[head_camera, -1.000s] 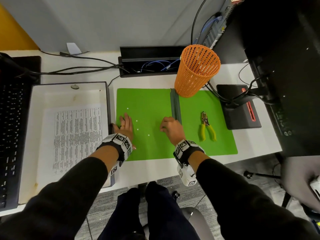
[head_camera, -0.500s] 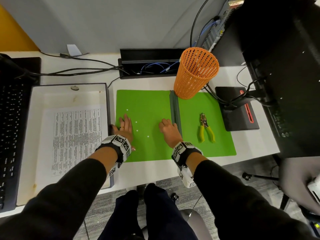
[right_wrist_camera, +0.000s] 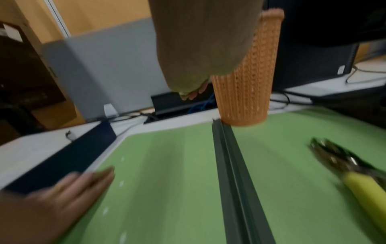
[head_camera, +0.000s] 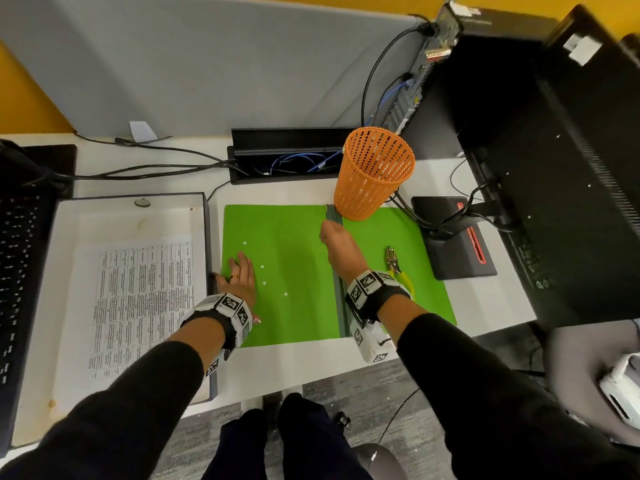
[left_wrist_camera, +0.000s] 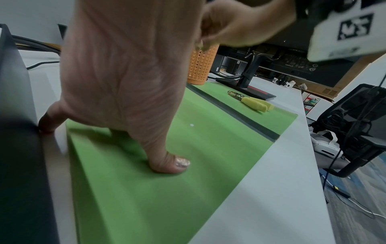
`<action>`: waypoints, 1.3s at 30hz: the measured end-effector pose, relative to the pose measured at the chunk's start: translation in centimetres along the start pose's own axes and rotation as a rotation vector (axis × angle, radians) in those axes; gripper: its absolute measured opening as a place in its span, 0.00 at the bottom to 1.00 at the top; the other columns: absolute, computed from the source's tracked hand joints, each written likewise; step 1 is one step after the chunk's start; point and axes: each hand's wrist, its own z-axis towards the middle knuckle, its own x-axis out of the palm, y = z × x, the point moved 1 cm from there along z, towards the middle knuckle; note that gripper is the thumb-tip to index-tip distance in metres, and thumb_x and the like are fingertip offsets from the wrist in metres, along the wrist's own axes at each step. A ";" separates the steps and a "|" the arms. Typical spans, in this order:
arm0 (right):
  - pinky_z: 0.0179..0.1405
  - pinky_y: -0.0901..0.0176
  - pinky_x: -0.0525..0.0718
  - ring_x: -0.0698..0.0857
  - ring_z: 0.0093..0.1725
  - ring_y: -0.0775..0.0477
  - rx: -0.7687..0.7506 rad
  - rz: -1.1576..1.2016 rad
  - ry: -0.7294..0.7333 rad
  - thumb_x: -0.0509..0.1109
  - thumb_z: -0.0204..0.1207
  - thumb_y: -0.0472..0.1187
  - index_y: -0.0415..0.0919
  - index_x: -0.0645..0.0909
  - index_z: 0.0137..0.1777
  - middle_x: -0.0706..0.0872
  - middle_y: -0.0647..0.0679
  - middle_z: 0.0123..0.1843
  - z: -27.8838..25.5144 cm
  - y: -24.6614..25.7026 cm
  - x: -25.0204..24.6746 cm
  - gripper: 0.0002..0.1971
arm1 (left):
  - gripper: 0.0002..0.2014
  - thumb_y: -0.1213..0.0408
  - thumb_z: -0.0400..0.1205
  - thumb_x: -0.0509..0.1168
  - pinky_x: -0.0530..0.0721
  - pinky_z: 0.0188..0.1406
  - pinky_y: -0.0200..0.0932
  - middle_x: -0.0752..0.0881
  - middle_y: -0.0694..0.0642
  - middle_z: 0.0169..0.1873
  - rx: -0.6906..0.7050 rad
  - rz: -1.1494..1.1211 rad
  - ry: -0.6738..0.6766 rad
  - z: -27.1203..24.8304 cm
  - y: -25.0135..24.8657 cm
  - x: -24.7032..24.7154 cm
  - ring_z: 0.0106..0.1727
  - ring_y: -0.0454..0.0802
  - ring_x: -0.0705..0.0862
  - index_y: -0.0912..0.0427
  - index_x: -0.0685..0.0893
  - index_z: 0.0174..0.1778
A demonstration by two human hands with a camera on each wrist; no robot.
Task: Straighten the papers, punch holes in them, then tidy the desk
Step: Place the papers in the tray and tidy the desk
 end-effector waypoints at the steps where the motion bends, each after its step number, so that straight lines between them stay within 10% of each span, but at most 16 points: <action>1: 0.31 0.52 0.65 0.72 0.35 0.45 -0.026 0.003 -0.036 0.55 0.59 0.11 0.30 0.74 0.41 0.81 0.32 0.38 1.0 0.3 -1.2 0.18 | 0.66 0.32 0.70 0.66 0.59 0.76 0.71 0.32 0.73 0.79 -0.001 0.000 -0.001 -0.1 0.0 0.0 0.82 0.70 0.40 0.74 0.30 0.79; 7: 0.26 0.57 0.63 0.71 0.32 0.44 -0.012 0.008 -0.278 0.58 0.71 0.21 0.41 0.68 0.39 0.75 0.42 0.33 6.7 2.0 -10.0 0.12 | 0.66 0.33 0.70 0.67 0.62 0.76 0.68 0.33 0.72 0.80 0.000 -0.001 -0.049 -0.6 0.0 -0.1 0.83 0.68 0.41 0.73 0.31 0.80; 14: 0.37 0.45 0.85 0.82 0.37 0.37 0.259 0.066 -0.413 0.64 0.69 0.25 0.40 0.71 0.37 0.84 0.35 0.39 10.1 -2.6 -14.9 0.10 | 0.64 0.35 0.72 0.68 0.62 0.76 0.65 0.34 0.71 0.80 0.005 0.000 -0.083 -0.7 -0.1 -0.1 0.83 0.68 0.43 0.73 0.32 0.80; 30: 0.45 0.54 0.81 0.82 0.40 0.44 0.236 0.090 -0.358 0.66 0.76 0.32 0.31 0.84 0.43 0.86 0.39 0.42 8.3 -2.2 -14.3 0.06 | 0.65 0.33 0.71 0.67 0.60 0.77 0.68 0.32 0.73 0.79 0.016 0.000 -0.038 -0.2 0.0 0.0 0.82 0.70 0.41 0.73 0.31 0.80; 39: 0.45 0.50 0.80 0.84 0.46 0.38 0.080 0.126 -0.054 0.70 0.73 0.31 0.28 0.85 0.42 0.86 0.34 0.45 2.3 3.1 -2.2 0.05 | 0.64 0.34 0.72 0.66 0.62 0.75 0.68 0.33 0.74 0.79 0.027 0.026 -0.046 -0.5 0.1 -0.2 0.82 0.70 0.41 0.74 0.32 0.80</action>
